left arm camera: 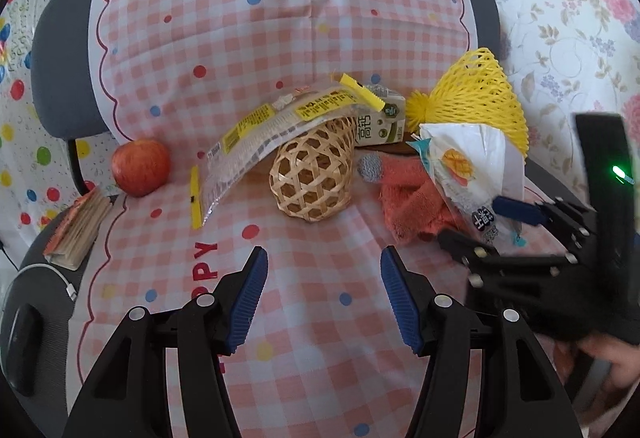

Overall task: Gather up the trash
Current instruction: 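Return both grippers to the chair toward the clear plastic bag, then grasp the clear plastic bag with the right gripper and lift it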

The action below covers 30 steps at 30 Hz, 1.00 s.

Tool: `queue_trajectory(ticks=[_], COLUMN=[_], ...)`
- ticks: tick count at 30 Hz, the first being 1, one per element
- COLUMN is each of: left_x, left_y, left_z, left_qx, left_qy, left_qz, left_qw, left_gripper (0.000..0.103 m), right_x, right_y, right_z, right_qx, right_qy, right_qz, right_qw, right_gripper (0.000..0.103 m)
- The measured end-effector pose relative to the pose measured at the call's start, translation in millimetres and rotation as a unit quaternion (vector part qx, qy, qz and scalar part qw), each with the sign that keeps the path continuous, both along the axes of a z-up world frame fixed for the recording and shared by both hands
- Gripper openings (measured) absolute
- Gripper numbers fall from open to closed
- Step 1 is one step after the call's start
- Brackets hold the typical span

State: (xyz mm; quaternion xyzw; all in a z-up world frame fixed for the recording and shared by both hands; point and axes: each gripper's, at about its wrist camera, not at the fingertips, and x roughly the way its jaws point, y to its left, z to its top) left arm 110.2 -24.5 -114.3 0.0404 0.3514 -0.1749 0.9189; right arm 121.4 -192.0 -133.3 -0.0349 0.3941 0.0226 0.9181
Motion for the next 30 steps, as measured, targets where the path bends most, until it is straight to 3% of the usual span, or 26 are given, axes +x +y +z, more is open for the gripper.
queue_trajectory(ticks=[2, 4, 7, 8, 12, 22, 30], left_x=[-0.6, -2.0, -3.0, -3.9, -9.4, -22.1, -22.1], left_y=[0.2, 0.6, 0.9, 1.4, 1.0, -14.7, -38.1], left_z=[-1.4, -2.1, -2.2, -1.9, -0.9, 17.0, 19.2], left_qx=[0.0, 0.0, 0.0, -0.001, 0.005, 0.007, 0.008], left_qy=[0.002, 0.003, 0.003, 0.005, 0.003, -0.01, -0.012], left_qz=[-0.003, -0.005, -0.005, -0.004, -0.004, -0.02, -0.048], left_qw=[1.0, 1.0, 1.0, 1.0, 1.0, 0.9997, 0.9988], left_gripper=[0.06, 0.06, 0.06, 0.06, 0.06, 0.06, 0.067], right_x=[0.8, -5.0, -14.9, -18.6, -36.6, -91.6, -119.5], right_y=[-3.7, -5.3, -6.7, -8.0, -12.6, -49.1, -93.3], right_z=[-0.5, 3.3, 8.5, 10.2, 20.5, 79.2, 78.0], right_qx=[0.005, 0.015, 0.026, 0.032, 0.054, 0.094, 0.067], right_qy=[0.007, 0.006, 0.004, 0.005, -0.011, -0.117, -0.125], right_qz=[0.001, 0.013, 0.021, 0.022, 0.028, -0.016, -0.087], right_qw=[1.0, 1.0, 0.999, 0.999, 0.998, 0.989, 0.986], right_gripper=[0.067, 0.054, 0.021, 0.019, 0.012, 0.002, 0.002])
